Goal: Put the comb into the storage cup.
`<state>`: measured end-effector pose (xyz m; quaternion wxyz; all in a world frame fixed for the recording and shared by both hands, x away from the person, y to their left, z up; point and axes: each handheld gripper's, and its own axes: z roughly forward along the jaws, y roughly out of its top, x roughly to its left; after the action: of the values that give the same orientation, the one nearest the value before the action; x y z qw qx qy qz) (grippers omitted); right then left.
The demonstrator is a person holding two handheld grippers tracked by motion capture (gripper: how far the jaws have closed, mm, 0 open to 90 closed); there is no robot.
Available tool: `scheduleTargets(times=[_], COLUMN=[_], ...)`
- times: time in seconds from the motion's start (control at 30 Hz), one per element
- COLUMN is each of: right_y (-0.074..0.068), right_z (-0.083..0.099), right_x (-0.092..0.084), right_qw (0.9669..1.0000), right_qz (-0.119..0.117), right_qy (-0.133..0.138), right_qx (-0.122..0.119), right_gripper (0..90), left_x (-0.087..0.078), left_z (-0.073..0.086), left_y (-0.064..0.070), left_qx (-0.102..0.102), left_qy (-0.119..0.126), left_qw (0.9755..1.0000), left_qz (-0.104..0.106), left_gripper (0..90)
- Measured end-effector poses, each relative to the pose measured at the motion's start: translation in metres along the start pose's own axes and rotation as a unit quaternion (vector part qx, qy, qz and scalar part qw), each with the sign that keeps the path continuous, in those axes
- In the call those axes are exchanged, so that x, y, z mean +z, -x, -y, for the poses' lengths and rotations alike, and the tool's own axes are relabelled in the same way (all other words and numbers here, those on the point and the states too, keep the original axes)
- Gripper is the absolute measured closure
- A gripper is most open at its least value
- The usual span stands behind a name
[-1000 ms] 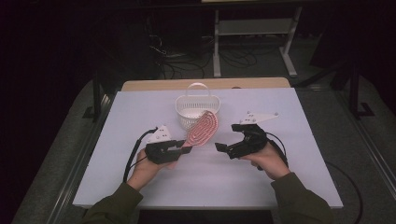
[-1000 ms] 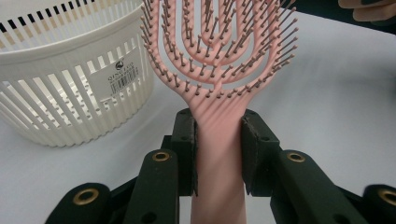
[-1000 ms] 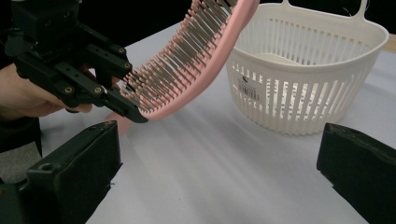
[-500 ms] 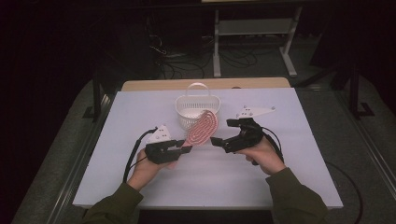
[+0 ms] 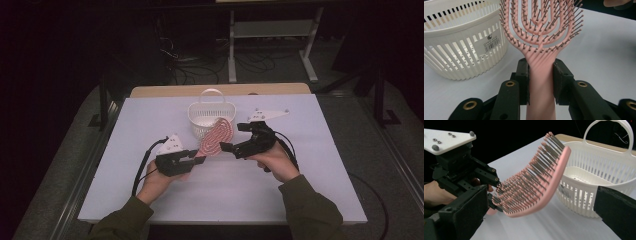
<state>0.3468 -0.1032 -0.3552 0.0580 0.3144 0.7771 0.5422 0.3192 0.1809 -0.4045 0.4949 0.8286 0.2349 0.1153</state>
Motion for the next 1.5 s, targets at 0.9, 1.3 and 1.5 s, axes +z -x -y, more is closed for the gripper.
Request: scheduleTargets(times=[0.9,1.3,1.5], right_y=[0.000,0.000,0.002], right_z=[-0.023,-0.020,-0.019], right_x=[0.024,0.032,0.032], right_qw=[0.9997,0.9998,0.9997], right_qz=[-0.015,-0.020,-0.017], right_qy=[0.016,0.007,0.006], right_qx=[-0.005,0.004,0.015], right_gripper=[0.0,0.3,5.8], left_x=[-0.001,-0.002,-0.001], left_z=[-0.001,0.000,0.001], left_y=[-0.001,0.000,0.001], left_qx=[0.000,0.002,0.004], left_qy=[0.015,0.021,0.019], left_qw=[0.9998,0.9994,0.9994], left_qz=[-0.016,-0.028,-0.027], left_gripper=[70.1,70.1,70.1])
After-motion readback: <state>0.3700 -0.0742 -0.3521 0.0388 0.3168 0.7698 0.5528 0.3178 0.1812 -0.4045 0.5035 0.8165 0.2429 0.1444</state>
